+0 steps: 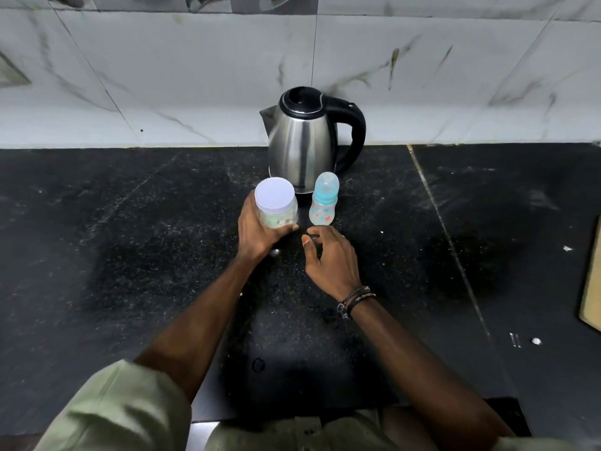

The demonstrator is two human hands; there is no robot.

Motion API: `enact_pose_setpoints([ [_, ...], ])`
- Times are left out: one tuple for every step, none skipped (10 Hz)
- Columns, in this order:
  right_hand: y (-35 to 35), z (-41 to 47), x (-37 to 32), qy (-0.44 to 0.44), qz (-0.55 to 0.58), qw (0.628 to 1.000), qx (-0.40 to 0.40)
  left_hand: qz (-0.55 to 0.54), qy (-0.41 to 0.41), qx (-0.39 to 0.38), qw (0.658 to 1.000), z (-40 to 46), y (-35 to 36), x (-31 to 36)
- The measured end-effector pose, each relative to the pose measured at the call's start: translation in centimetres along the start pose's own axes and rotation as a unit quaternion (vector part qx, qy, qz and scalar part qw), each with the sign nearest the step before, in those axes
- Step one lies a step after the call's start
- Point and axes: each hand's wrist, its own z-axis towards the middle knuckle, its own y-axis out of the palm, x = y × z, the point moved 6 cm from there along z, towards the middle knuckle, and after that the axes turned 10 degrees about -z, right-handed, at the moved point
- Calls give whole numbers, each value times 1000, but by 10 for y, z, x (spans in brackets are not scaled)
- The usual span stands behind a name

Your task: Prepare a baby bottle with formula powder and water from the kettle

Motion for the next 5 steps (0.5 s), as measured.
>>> enact_pose_setpoints([
  [2,0,1,-3,-1,1000,2,-3,5,-13,1000,5,3,0],
  [3,-2,2,-4,-4,1000,2,0,14,-23,1000,5,4,3],
  [4,-3,3,-4,-6,1000,5,3,11,-26,1000,4,6,2],
  [2,-7,1,-3,-10,1000,7,7,15,-35,999,1,2,6],
  [5,-11,2,-6,-20,1000,23,34,54,-40,997,-7,3,4],
])
